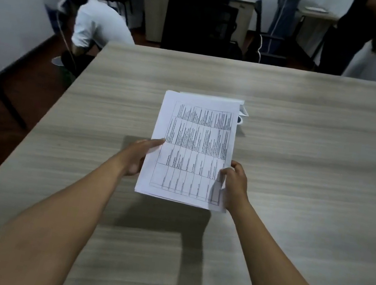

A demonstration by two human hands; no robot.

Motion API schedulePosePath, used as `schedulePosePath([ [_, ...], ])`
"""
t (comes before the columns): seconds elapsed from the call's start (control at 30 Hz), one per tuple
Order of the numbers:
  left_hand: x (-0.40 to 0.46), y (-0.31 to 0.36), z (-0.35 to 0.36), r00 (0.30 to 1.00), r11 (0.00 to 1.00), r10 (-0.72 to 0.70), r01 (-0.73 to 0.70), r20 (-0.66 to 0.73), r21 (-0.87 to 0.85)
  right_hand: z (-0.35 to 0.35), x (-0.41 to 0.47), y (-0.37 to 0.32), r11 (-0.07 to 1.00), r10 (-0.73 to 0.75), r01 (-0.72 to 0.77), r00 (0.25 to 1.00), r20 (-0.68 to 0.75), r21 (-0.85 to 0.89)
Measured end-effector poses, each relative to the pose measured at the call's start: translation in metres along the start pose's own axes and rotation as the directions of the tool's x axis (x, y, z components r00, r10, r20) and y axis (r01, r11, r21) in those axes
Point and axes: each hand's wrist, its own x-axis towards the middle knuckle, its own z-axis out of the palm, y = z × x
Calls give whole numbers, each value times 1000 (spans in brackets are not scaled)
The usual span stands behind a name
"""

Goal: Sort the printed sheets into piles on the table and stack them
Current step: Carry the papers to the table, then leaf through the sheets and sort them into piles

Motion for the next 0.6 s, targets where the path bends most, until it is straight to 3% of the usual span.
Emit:
schedulePosePath([
  [0.13,-1,5,-9,994,989,39,-23,103,-149,6,7,-1,987,56,-75,989,133,140],
  [0.3,10,1,-30,994,988,44,-29,99,-152,24,13,6,988,1,-23,990,142,156],
  [0.43,18,-5,-49,988,983,16,13,154,-185,33,18,12,994,-82,73,991,104,87],
  [0.6,21,-2,-54,980,969,70,-23,185,-245,35,24,9,998,-56,51,987,153,36],
])
